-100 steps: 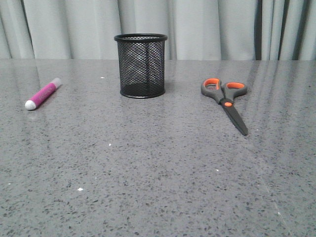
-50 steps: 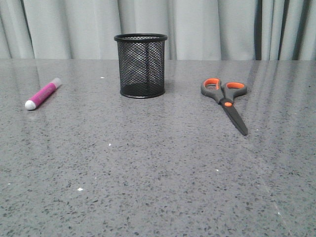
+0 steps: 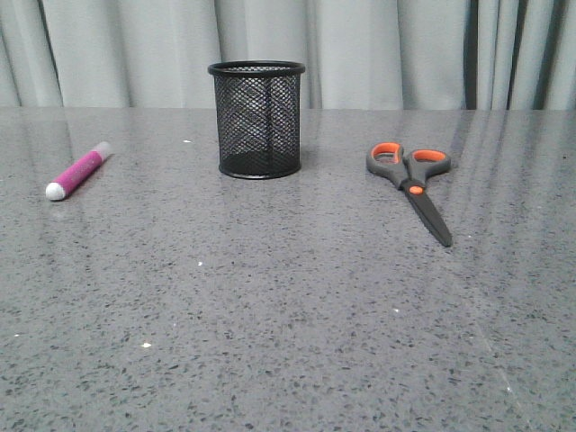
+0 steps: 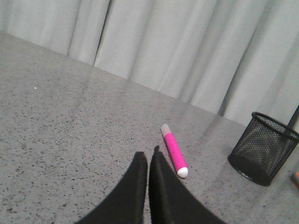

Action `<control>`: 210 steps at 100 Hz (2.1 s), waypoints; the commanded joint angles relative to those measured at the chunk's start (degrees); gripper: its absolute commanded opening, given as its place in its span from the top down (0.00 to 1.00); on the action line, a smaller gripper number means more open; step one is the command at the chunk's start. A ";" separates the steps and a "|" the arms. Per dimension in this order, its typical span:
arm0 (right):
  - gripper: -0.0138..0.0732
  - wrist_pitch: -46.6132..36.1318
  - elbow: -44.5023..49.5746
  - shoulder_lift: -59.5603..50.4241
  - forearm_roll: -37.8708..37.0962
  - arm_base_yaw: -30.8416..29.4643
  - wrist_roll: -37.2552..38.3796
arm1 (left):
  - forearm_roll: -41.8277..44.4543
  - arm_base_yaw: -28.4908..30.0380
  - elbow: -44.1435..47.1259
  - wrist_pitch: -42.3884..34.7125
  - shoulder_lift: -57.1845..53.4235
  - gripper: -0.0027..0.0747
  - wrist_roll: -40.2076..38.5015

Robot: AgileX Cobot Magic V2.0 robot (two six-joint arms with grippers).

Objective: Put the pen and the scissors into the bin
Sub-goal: 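Move the left gripper toward the pink highlighter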

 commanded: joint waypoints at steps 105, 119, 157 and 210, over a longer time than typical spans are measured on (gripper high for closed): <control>0.91 28.11 -33.98 32.83 2.31 -0.29 -3.61 | 11.81 -0.37 -35.62 33.56 27.67 0.99 -0.06; 0.91 28.80 -34.11 33.17 2.31 -0.29 -3.61 | 11.81 -0.37 -38.50 37.00 31.25 0.99 -0.06; 0.54 31.12 -34.11 33.17 2.55 -0.29 -3.61 | 7.12 -0.37 -41.38 37.25 34.39 0.81 7.73; 0.43 31.01 -34.11 33.17 3.63 -0.29 -3.61 | -0.64 -0.37 -47.43 38.27 47.20 0.45 14.88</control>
